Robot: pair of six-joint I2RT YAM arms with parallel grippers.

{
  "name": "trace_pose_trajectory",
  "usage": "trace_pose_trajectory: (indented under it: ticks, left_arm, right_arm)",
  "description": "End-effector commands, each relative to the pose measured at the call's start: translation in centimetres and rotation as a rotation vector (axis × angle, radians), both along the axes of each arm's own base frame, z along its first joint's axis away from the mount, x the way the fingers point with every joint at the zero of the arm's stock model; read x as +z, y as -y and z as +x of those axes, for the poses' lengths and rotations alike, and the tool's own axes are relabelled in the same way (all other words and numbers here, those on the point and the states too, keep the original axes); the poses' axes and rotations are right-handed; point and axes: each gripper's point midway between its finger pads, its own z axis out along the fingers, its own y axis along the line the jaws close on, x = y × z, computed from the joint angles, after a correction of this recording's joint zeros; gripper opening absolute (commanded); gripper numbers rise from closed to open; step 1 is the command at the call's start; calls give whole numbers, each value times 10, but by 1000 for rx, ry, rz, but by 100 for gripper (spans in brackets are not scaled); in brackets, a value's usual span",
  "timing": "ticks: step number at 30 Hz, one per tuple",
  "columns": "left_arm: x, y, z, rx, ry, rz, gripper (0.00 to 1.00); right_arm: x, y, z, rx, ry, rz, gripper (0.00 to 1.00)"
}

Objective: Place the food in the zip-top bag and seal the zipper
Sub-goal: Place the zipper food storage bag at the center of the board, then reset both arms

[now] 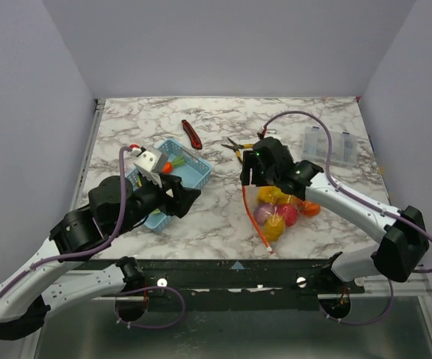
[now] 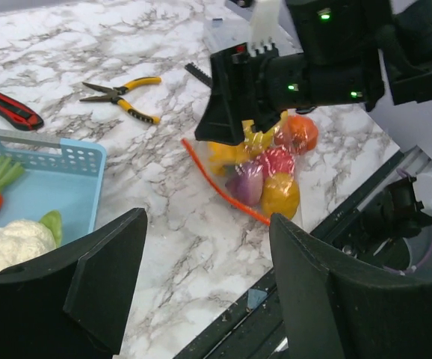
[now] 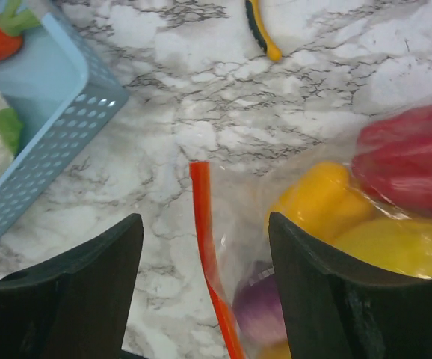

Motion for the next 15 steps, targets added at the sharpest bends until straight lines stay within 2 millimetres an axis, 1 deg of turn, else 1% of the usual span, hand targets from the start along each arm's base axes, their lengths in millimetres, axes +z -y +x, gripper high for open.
trace_pose_trajectory:
  ticks: [1, 4, 7, 8, 10, 15]
  left_arm:
    - [14, -24, 11, 134, 55, -65, 69]
    - [21, -37, 13, 183, 85, -106, 71]
    - [31, -51, 13, 229, 123, -143, 72]
    - [35, -55, 13, 240, 137, -157, 73]
    - [45, -66, 11, 265, 171, -185, 74]
    - [70, -94, 4, 319, 263, -263, 78]
  right_arm:
    - [54, -12, -12, 74, 75, 146, 73]
    - [93, -1, -22, 68, 139, 194, 82]
    - [131, 16, -31, 56, 224, 224, 93]
    - [141, 22, -35, 55, 251, 234, 94]
    - [165, 40, -42, 22, 320, 250, 97]
    - [224, 79, -70, 5, 522, 334, 100]
